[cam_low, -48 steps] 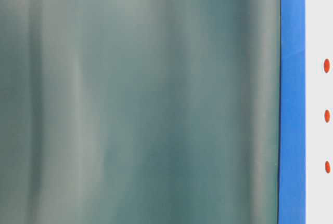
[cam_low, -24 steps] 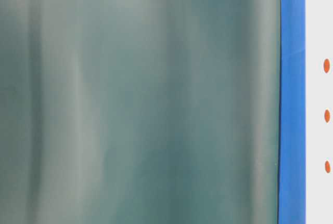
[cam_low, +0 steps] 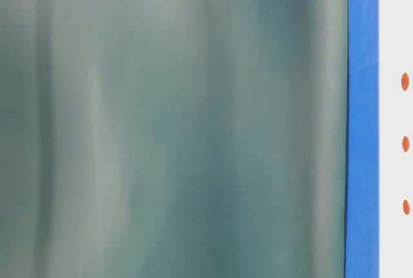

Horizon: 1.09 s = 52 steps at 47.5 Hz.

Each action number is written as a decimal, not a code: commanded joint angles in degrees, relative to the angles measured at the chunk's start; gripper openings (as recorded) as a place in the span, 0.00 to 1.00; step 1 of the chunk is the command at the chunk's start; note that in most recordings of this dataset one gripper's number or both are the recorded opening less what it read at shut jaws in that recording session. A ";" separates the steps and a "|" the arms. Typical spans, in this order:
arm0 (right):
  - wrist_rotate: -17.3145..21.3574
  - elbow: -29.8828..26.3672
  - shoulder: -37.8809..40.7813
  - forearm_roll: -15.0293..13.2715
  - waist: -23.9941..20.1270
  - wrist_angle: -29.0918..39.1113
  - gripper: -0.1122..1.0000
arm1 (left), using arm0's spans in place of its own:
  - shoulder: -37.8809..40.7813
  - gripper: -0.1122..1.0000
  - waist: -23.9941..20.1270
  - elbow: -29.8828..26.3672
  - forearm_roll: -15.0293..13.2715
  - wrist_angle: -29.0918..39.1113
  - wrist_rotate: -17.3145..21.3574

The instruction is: Touch the tip of the soldering iron to the tip of the solder at the mark.

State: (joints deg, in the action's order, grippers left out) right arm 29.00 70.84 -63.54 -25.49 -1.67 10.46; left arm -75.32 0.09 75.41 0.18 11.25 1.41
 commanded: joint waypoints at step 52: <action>0.53 5.63 2.72 2.20 3.34 -11.34 0.85 | -0.70 0.77 -0.18 2.02 0.00 -0.70 -2.99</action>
